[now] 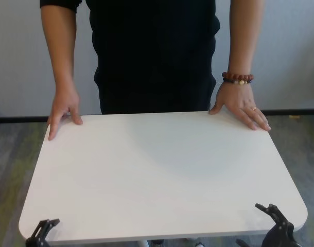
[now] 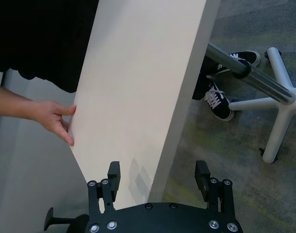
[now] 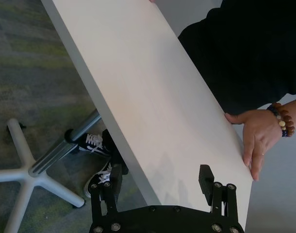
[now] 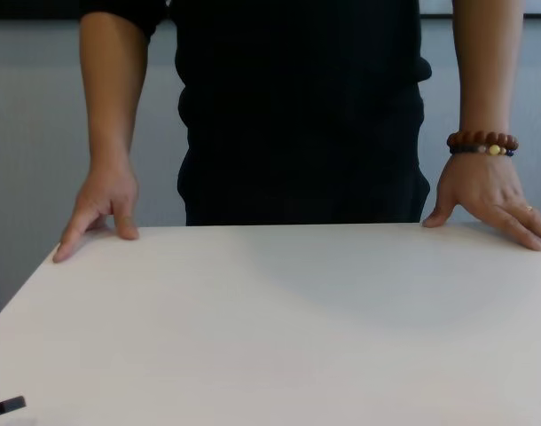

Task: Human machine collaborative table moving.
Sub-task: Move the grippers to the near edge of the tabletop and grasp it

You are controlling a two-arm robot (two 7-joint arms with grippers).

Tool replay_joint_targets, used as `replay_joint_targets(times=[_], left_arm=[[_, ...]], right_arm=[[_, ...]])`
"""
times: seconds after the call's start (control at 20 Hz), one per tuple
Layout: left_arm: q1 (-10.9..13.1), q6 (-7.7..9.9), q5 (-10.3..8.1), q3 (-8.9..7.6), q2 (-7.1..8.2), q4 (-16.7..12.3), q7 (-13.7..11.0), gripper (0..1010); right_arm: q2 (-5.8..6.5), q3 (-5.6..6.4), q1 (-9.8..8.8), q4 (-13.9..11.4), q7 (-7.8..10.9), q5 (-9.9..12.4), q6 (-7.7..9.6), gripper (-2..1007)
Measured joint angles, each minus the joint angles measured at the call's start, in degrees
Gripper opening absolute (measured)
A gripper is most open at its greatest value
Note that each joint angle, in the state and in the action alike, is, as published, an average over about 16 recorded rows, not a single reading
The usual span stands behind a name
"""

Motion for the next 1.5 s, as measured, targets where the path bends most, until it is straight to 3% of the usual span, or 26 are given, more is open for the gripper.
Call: replay_joint_targets(times=[0.6, 1.5], left_arm=[[-1.85, -0.03, 2.32, 0.63, -2.68, 1.44, -1.96, 1000], [-2.49, -0.76, 6.29, 0.55, -5.85, 4.23, -2.35, 1000]], right_arm=[[-1.97, -0.18, 2.10, 2.86, 1.89, -1.95, -0.29, 1001], [-4.43, -0.14, 3.81, 5.65, 1.87, -7.89, -0.70, 1001]])
